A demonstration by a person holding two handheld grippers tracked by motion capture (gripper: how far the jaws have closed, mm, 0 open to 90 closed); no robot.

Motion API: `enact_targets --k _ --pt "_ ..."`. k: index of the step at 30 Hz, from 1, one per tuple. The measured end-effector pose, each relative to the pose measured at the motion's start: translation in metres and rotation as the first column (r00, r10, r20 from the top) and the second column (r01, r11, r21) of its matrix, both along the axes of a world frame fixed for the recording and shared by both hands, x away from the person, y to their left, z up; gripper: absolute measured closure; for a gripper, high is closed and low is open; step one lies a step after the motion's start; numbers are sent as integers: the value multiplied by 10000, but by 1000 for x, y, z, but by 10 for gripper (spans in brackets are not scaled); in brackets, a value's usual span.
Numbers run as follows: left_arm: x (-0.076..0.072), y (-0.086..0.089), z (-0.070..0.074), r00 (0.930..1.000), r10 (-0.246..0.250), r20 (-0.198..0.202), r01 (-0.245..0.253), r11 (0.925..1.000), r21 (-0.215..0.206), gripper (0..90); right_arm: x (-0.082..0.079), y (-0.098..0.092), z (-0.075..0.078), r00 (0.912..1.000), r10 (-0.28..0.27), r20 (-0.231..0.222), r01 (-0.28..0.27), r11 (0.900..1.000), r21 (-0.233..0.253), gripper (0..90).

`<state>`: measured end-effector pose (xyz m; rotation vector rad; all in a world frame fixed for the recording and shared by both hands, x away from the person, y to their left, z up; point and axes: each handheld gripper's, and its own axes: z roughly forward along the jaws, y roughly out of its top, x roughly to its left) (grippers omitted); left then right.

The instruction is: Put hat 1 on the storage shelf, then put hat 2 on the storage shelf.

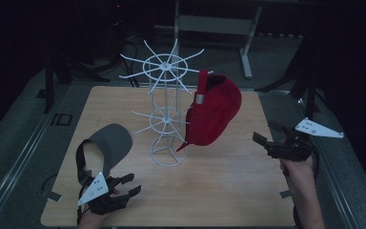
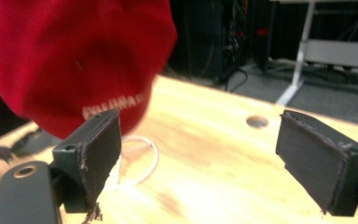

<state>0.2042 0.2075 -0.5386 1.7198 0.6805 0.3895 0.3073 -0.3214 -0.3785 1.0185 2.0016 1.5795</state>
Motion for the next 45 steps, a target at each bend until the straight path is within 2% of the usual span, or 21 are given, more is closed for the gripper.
enact_targets --k 3,8,11,19,21,23,25,27,31,33,36,38,42,45 --pt "0 0 0 10000 -4 -3 4 10000 39 490 0 0 -17 9992 -389 -108 385 9987 -327 139" --pt "0 0 0 10000 -2 -2 2 10000 39 490 1 -4 -39 9965 -793 -274 780 9959 -463 140" --pt "0 1 0 10000 -17 -39 18 10000 51 490 1 -10 -54 9905 -1336 -338 1319 9900 -504 143" --pt "0 2 -1 10000 2 -80 -2 10000 51 490 0 -22 -99 9751 -2031 -890 1916 9738 -1228 143" --pt "1 3 0 9999 41 -101 -40 10000 23 490 -2 -25 -113 9677 -2333 -952 2180 9647 -1478 143" --pt "1 4 0 9999 75 -105 -74 9999 80 490 -3 -29 -122 9641 -2430 -1072 2267 9632 -1442 143" --pt "2 6 0 9999 140 -76 -139 9999 58 491 -7 -31 -131 9565 -2697 -1114 2526 9564 -1465 143" --pt "2 7 0 9998 167 -58 -167 9998 69 490 -11 -33 -138 9506 -2928 -1032 2753 9487 -1557 145" --pt "2 9 1 9997 251 -9 -251 9995 203 490 -16 -37 -148 9473 -2965 -1214 2758 9475 -1620 145" --pt "1 12 1 9994 346 -11 -346 9991 235 490 -18 -39 -153 9444 -3069 -1183 2851 9431 -1710 145" --pt "0 19 1 9987 511 -4 -510 9982 305 490 -22 -41 -158 9369 -3302 -1151 3091 9359 -1691 146" --pt "-1 24 1 9978 659 -49 -657 9974 294 490 -25 -44 -160 9288 -3544 -1081 3359 9285 -1584 145" --pt "-5 35 1 9952 974 -23 -973 9946 361 490 -26 -49 -164 9244 -3656 -1087 3503 9265 -1372 145" --pt "-8 45 1 9920 1259 1 -1258 9911 427 490 -26 -51 -169 9243 -3645 -1129 3504 9279 -1270 145"
